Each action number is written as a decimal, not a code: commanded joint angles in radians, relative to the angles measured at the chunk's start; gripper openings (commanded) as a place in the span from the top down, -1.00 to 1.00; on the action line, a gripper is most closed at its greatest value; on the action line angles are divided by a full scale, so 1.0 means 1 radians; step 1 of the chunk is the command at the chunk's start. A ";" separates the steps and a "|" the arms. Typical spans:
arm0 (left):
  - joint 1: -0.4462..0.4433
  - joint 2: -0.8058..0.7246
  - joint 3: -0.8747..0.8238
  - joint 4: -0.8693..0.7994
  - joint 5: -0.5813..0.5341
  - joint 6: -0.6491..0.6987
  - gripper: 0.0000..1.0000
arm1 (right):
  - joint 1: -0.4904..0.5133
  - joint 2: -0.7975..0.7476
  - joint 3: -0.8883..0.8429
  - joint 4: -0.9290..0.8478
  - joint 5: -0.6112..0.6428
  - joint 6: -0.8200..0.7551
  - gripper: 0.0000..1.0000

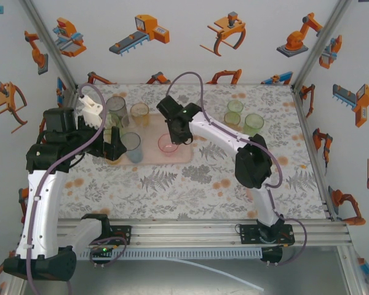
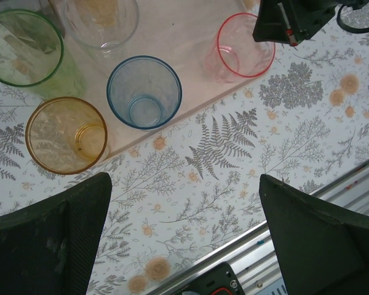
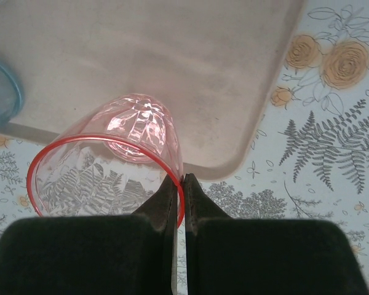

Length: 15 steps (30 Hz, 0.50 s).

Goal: Place the glasses into the tray

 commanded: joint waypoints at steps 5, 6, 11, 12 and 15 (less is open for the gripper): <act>0.010 -0.014 0.003 0.006 0.033 -0.007 -0.94 | 0.028 0.051 0.093 -0.029 0.008 0.010 0.89; 0.010 -0.012 0.004 0.004 0.040 -0.006 -0.94 | 0.033 0.057 0.099 -0.031 0.008 0.009 0.89; 0.010 -0.010 0.018 -0.022 0.121 0.011 -0.94 | 0.045 0.104 0.151 -0.056 0.002 0.003 0.86; 0.009 -0.010 0.019 -0.026 0.138 0.015 -0.94 | 0.047 0.110 0.159 -0.058 0.002 0.002 0.86; 0.009 -0.010 0.019 -0.028 0.155 0.020 -0.94 | 0.051 0.124 0.174 -0.059 0.001 0.001 0.86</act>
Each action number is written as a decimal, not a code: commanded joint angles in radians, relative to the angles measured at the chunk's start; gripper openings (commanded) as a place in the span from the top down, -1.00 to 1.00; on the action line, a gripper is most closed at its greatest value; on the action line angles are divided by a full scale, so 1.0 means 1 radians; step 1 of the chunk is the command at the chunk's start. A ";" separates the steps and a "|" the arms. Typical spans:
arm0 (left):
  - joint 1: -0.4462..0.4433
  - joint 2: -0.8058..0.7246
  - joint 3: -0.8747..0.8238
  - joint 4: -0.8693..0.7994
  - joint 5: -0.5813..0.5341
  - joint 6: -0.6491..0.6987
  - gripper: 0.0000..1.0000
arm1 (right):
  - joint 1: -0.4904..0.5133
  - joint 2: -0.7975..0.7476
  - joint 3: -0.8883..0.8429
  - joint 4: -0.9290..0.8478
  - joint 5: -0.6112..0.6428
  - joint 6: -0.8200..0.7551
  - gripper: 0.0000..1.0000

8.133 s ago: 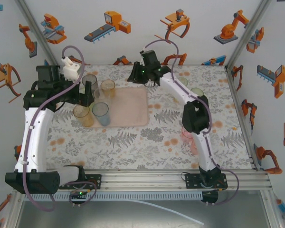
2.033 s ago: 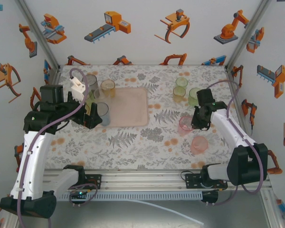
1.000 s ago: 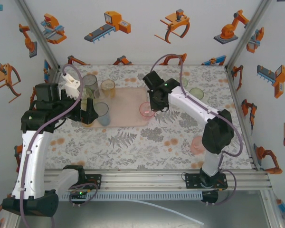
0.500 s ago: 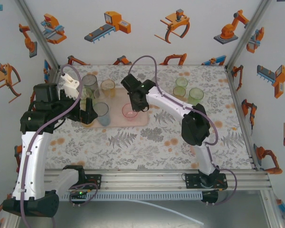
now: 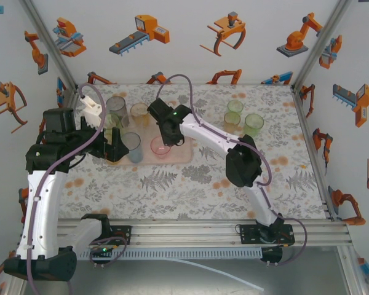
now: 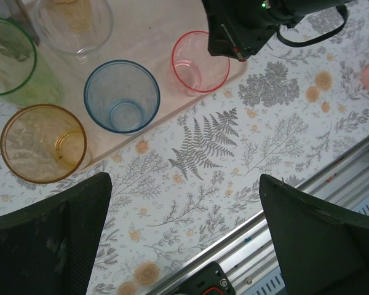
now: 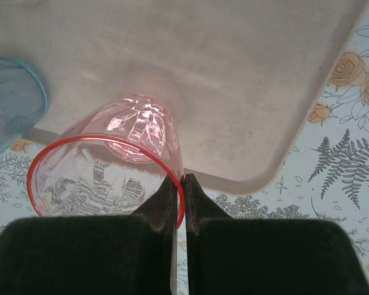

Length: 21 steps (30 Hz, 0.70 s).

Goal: Place the glasses into the tray

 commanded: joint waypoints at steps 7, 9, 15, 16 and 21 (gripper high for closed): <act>0.003 -0.008 0.019 -0.019 0.064 0.018 -0.94 | 0.013 0.044 0.072 -0.042 -0.002 0.002 0.84; 0.003 -0.008 0.019 -0.020 0.066 0.018 -0.94 | 0.015 0.046 0.075 -0.041 -0.007 0.001 0.83; 0.003 -0.009 0.018 -0.020 0.064 0.019 -0.94 | 0.017 0.055 0.082 -0.048 -0.015 0.000 0.77; 0.003 -0.008 0.018 -0.020 0.064 0.020 -0.94 | 0.017 0.057 0.083 -0.049 -0.019 0.002 0.76; 0.003 -0.010 0.017 -0.020 0.064 0.019 -0.94 | 0.019 0.068 0.094 -0.055 -0.027 0.003 0.72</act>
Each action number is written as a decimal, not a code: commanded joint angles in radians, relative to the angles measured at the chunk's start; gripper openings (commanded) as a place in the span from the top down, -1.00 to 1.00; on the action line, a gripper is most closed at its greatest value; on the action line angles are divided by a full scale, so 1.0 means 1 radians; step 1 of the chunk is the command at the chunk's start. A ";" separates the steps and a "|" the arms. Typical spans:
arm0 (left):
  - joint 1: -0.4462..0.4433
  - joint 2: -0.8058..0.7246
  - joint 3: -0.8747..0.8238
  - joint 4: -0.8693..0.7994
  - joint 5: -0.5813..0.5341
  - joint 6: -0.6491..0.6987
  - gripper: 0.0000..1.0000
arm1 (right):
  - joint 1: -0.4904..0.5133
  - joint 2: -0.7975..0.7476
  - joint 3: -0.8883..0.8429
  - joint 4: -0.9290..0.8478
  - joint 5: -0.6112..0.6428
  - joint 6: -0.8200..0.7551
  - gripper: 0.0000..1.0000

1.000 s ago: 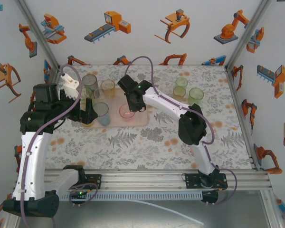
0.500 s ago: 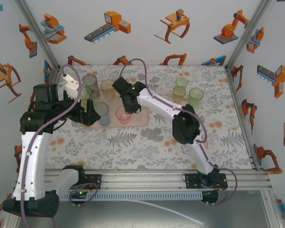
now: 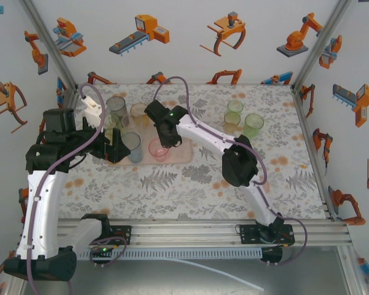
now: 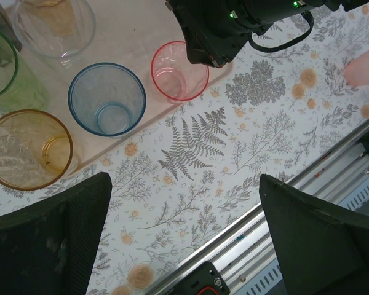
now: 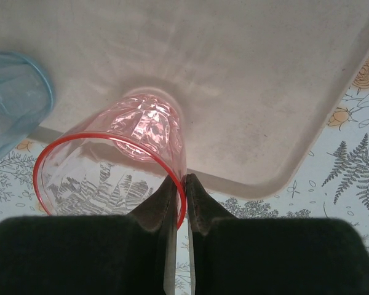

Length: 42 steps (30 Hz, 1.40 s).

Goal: Place the glasses into the tray

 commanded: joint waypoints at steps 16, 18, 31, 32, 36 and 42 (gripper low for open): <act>0.003 -0.017 0.019 -0.013 0.018 0.022 -0.94 | 0.012 0.023 0.058 -0.046 0.014 0.005 0.42; 0.003 -0.016 0.020 -0.013 0.015 0.022 -0.94 | 0.012 0.021 0.061 -0.047 0.016 0.003 0.39; 0.003 -0.027 0.007 -0.013 -0.017 0.030 -0.94 | 0.012 -0.016 0.074 -0.037 0.027 -0.006 0.22; 0.003 -0.025 0.009 -0.012 -0.020 0.030 -0.94 | 0.012 -0.014 0.080 -0.037 0.021 -0.007 0.21; 0.003 -0.021 0.017 -0.016 -0.018 0.031 -0.94 | 0.012 -0.013 0.093 -0.039 0.016 -0.007 0.18; 0.001 -0.027 0.017 -0.019 -0.028 0.037 -0.94 | 0.012 -0.036 0.096 -0.045 0.027 -0.013 0.09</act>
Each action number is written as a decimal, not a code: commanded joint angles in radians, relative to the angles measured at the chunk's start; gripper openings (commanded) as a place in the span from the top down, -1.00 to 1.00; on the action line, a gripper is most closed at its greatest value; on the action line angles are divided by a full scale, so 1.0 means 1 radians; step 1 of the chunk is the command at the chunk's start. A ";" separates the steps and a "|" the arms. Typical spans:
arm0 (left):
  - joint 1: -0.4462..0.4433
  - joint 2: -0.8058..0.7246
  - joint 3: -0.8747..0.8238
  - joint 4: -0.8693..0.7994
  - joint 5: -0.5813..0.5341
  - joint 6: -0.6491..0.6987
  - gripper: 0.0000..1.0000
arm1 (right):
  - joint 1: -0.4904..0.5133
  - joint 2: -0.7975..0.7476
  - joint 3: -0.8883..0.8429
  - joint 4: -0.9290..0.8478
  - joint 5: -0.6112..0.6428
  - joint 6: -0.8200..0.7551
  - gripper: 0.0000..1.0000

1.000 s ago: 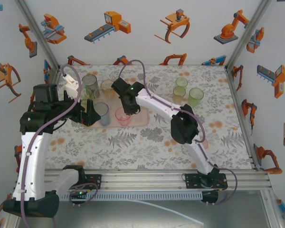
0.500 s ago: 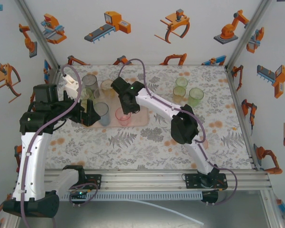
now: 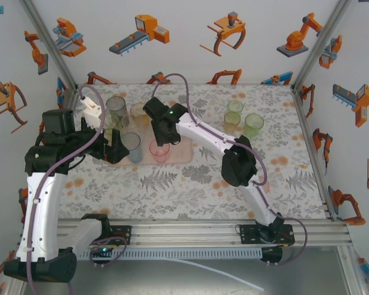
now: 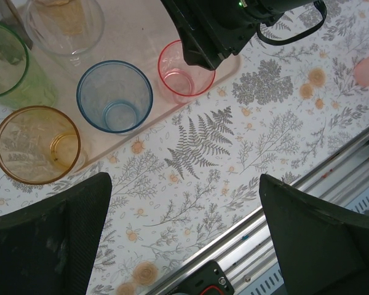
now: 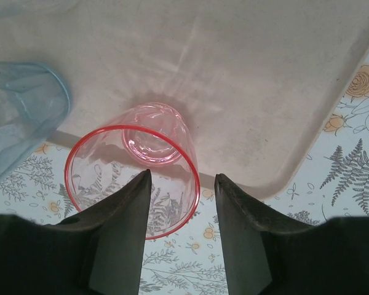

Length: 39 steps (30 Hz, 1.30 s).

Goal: Place the glasses into the tray

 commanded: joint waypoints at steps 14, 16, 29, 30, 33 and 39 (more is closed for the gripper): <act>-0.011 -0.008 0.020 -0.035 -0.026 0.075 -0.94 | 0.008 -0.258 -0.098 -0.004 0.106 -0.021 0.09; -0.014 -0.004 0.022 -0.037 -0.027 0.080 -0.94 | 0.007 -0.321 -0.158 0.007 0.124 -0.017 0.08; -0.042 0.034 0.025 -0.042 0.012 0.077 -0.94 | -0.081 -0.865 -0.753 -0.075 0.275 0.107 0.00; -0.044 0.036 0.026 -0.041 0.012 0.074 -0.94 | -0.107 -0.924 -0.813 -0.069 0.271 0.119 0.01; -0.048 0.042 0.027 -0.036 0.009 0.071 -0.94 | -0.210 -1.081 -0.960 -0.023 0.210 0.142 0.01; -0.052 0.042 0.012 -0.008 -0.062 0.074 -0.94 | -0.353 -1.237 -1.026 0.005 0.187 0.137 -0.02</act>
